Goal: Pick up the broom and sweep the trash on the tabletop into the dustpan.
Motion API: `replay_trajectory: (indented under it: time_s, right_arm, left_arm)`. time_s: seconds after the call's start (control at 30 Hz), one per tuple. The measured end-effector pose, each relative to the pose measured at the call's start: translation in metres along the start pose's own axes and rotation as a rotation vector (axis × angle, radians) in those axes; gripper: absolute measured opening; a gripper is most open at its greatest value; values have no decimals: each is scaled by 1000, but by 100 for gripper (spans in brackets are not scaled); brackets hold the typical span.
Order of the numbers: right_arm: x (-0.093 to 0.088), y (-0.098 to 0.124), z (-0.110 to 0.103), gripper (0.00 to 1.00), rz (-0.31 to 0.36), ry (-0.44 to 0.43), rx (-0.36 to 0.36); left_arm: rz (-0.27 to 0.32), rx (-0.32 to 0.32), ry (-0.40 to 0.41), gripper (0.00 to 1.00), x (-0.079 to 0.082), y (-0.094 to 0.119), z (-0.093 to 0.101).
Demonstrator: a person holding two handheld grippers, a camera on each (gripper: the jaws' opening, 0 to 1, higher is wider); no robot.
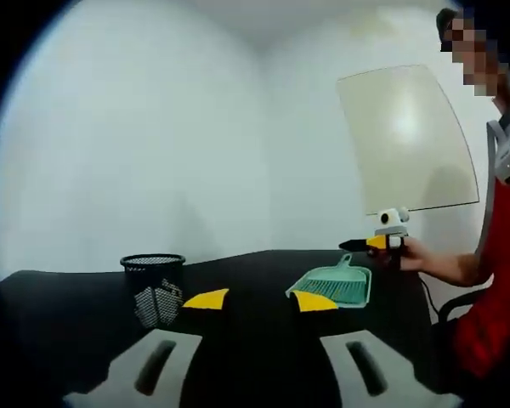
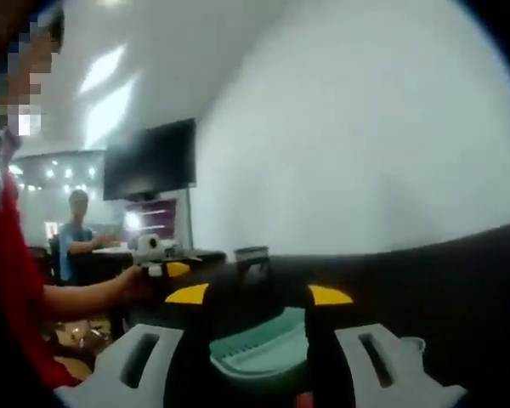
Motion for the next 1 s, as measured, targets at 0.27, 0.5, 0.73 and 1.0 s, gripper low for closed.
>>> replay_trajectory:
  time_s: [0.27, 0.5, 0.73, 1.0]
  right_arm:
    - [-2, 3, 9, 44, 22, -115, -12]
    - [-1, 4, 5, 43, 19, -91, -22]
    - [-3, 3, -1, 43, -8, -60, -8]
    - [-2, 5, 1, 43, -4, -89, -15]
  left_arm:
    - [15, 3, 16, 24, 0, 2, 0]
    - [-12, -11, 10, 24, -4, -1, 0]
    - [13, -7, 17, 23, -1, 3, -1]
    - [1, -16, 17, 23, -2, 1, 3]
Point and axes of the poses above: the point that each gripper's makers call its tool centre point, and the gripper's own axes: y roughly backward along the fingers, z roughly to its right, x roughly out of its top, the point moved 8 cm from there along y, roughly backward along the fingers, and after that the axes turned 1 degree about x, right-handed, at the moved point
